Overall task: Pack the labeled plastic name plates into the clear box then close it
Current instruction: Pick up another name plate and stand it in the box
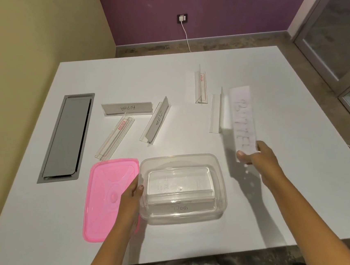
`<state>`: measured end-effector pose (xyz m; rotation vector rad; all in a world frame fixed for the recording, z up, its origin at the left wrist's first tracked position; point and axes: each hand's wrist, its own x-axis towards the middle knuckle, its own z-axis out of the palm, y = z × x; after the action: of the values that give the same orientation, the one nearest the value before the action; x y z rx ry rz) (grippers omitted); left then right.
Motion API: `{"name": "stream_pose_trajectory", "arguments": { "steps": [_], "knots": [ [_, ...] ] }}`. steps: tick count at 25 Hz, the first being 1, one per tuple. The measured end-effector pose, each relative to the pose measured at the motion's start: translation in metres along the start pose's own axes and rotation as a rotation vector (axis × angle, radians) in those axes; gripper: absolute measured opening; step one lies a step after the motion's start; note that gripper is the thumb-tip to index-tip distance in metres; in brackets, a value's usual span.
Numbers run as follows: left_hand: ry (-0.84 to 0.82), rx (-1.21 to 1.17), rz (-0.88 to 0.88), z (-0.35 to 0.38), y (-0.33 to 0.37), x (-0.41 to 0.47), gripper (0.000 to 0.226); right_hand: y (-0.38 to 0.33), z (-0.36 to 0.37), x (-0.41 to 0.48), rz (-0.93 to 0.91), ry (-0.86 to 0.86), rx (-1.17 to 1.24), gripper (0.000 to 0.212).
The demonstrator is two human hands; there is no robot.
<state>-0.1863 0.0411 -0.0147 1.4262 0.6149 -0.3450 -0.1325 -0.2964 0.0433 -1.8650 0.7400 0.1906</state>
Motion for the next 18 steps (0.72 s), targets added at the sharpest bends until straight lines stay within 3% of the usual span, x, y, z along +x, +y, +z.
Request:
{"name": "stream_pose_trajectory", "arguments": {
  "steps": [7,11,14,18],
  "knots": [
    [-0.021,-0.122,-0.046,-0.003,0.004,-0.003,0.04,-0.008,0.035,-0.069,-0.45,-0.316,-0.575,0.052],
    [-0.053,-0.171,-0.018,-0.003,0.007,-0.009,0.038,0.013,0.061,-0.073,-0.635,-0.316,-0.966,0.047],
    [-0.056,-0.176,-0.004,-0.002,0.008,-0.011,0.037,0.023,0.079,-0.069,-0.692,-0.332,-1.159,0.042],
    [-0.064,-0.179,0.015,-0.003,0.006,-0.01,0.039,0.034,0.094,-0.064,-0.689,-0.371,-1.217,0.032]
  ]
}}
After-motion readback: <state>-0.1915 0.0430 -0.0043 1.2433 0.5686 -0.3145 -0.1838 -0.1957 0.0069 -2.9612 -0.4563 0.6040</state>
